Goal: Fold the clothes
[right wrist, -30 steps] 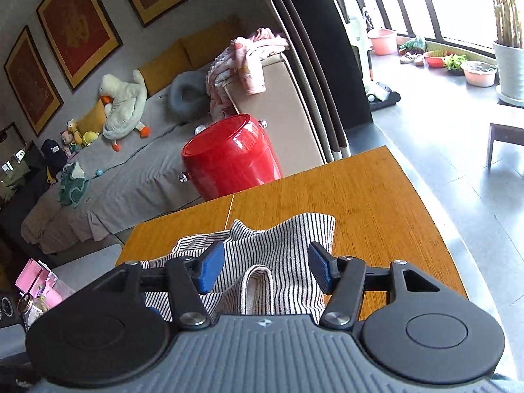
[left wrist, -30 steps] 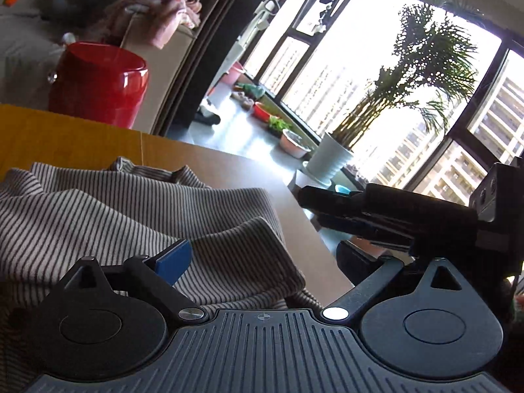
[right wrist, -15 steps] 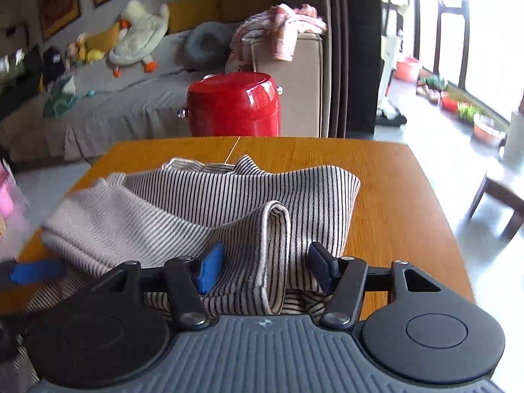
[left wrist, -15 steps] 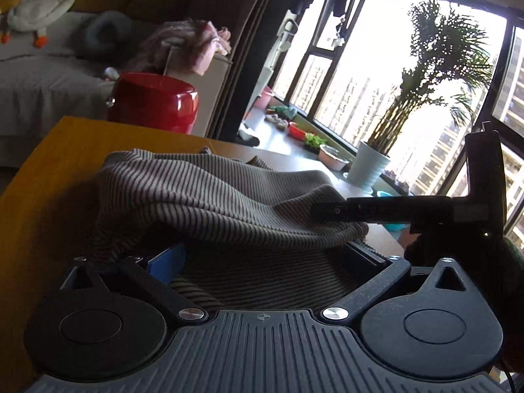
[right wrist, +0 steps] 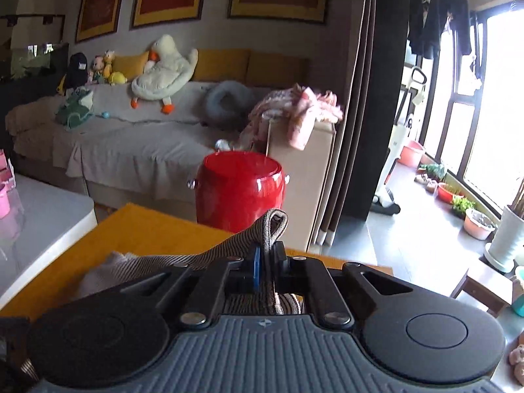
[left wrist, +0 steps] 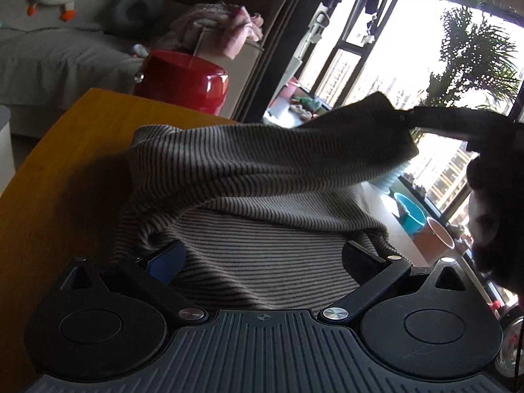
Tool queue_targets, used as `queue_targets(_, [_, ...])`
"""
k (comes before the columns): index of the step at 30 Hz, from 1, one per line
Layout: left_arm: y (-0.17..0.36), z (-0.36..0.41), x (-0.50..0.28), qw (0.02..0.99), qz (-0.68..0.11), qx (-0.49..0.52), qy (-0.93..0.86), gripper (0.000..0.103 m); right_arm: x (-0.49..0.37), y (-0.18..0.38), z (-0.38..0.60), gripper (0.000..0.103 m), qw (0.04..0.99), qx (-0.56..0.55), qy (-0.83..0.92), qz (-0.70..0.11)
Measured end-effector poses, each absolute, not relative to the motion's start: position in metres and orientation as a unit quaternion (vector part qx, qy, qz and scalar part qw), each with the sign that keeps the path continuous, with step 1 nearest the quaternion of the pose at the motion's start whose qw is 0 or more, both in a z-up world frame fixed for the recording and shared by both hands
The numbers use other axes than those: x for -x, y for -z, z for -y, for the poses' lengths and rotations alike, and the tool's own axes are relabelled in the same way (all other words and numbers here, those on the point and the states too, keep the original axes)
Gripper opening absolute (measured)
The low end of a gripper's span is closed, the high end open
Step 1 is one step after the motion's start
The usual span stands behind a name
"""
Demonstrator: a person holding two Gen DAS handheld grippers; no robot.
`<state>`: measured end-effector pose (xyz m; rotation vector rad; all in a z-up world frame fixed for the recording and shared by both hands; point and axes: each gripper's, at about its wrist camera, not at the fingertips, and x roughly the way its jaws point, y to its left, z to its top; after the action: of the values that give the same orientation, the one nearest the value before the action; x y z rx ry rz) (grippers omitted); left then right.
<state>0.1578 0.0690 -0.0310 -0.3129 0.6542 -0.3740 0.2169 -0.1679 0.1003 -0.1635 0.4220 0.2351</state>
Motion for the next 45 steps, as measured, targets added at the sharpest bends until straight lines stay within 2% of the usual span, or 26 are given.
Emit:
queue_targets(4, [0.033,-0.067,-0.159,0.918,-0.322,0.147,0.181,0.103,-0.222,-0.106,0.179,0.007,0.97,0.063,-0.113,-0.207])
queue_targets(10, [0.035,-0.067,-0.16,0.918,-0.327,0.139,0.175,0.103,-0.246,-0.021,0.218,0.009,0.946,-0.008,-0.067,-0.317])
queue_targets(12, [0.036,-0.067,-0.16,0.918,-0.328,0.138,0.174,0.103,-0.251,0.009,0.227,0.016,0.938,-0.006,-0.048,-0.344])
queue_targets(14, [0.037,-0.067,-0.161,0.918,-0.328,0.136,0.174,0.103,-0.251,0.011,0.234,0.032,0.938,-0.021,-0.041,-0.344])
queue_targets(23, [0.005,-0.068,-0.171,0.931,-0.276,0.119,0.207,0.103,-0.238,-0.032,0.232,0.032,0.954,-0.06,-0.093,-0.279])
queue_targets(28, [0.017,-0.063,-0.218,0.924,-0.315,0.13,0.173,0.103,-0.236,0.007,0.222,0.032,0.937,-0.071,-0.111,-0.322])
queue_targets(30, [0.02,-0.061,-0.221,0.925,-0.313,0.127,0.173,0.103,-0.222,0.025,0.221,0.032,0.945,-0.048,-0.117,-0.301])
queue_targets(42, [0.028,-0.049,-0.213,0.928,-0.32,0.073,0.178,0.103,-0.242,0.026,0.231,0.033,0.942,-0.032,-0.16,-0.293])
queue_targets(45, [0.032,-0.049,-0.203,0.928,-0.324,0.062,0.175,0.103,-0.24,0.027,0.234,0.038,0.94,-0.035,-0.174,-0.292])
